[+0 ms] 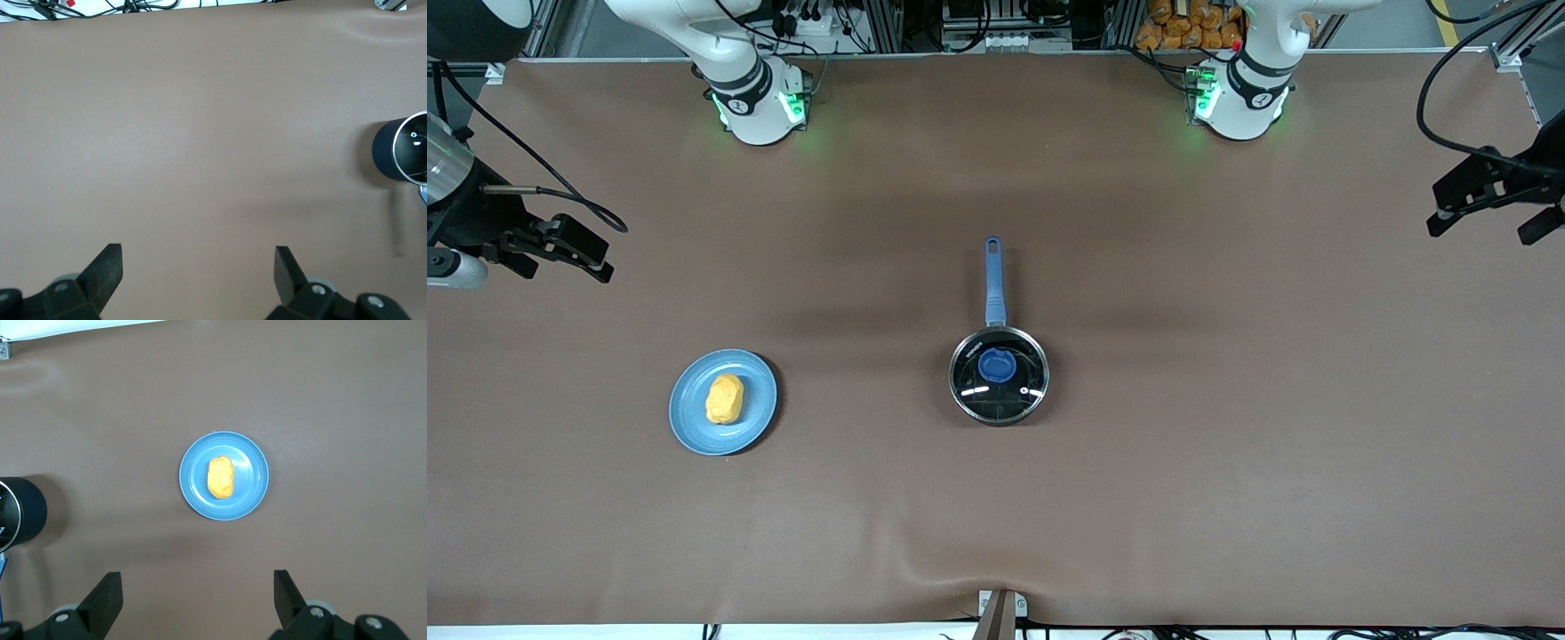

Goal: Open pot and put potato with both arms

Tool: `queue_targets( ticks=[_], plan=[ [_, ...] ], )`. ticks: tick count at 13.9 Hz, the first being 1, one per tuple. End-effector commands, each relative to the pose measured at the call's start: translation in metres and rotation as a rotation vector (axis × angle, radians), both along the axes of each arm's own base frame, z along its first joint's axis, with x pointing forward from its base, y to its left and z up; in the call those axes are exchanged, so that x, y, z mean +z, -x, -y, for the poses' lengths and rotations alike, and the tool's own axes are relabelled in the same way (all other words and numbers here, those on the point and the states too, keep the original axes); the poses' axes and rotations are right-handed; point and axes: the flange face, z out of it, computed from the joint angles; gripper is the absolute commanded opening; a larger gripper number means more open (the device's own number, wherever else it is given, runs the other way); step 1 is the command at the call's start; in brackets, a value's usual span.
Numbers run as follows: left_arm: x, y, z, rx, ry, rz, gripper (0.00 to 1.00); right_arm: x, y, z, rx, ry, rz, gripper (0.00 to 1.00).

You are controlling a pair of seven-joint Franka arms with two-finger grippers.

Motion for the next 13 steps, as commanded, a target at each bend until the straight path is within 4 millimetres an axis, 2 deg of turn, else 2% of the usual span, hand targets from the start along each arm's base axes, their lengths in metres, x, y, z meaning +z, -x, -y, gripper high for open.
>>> queue_targets(
  ticks=[1,5,8,9,11,13],
  plan=[
    [-0.002,0.007,-0.001,0.002,-0.019,0.002,1.00,0.004,0.008,-0.002,-0.007,-0.004,0.008,1.00],
    [-0.006,0.005,-0.002,0.008,-0.018,-0.006,1.00,0.004,0.008,-0.002,-0.007,-0.004,0.008,1.00],
    [-0.018,-0.002,-0.005,0.021,-0.012,-0.033,1.00,0.005,0.009,-0.002,-0.007,-0.004,0.008,1.00],
    [-0.023,-0.006,-0.012,0.036,-0.008,-0.042,1.00,0.003,0.008,-0.002,-0.007,-0.004,0.008,1.00],
    [-0.022,-0.006,-0.013,0.039,-0.007,-0.039,1.00,-0.004,0.004,-0.002,-0.009,-0.003,-0.001,1.00],
    [-0.020,-0.002,-0.012,0.037,-0.003,-0.038,1.00,-0.029,-0.008,-0.017,0.016,0.003,-0.040,1.00]
  ],
)
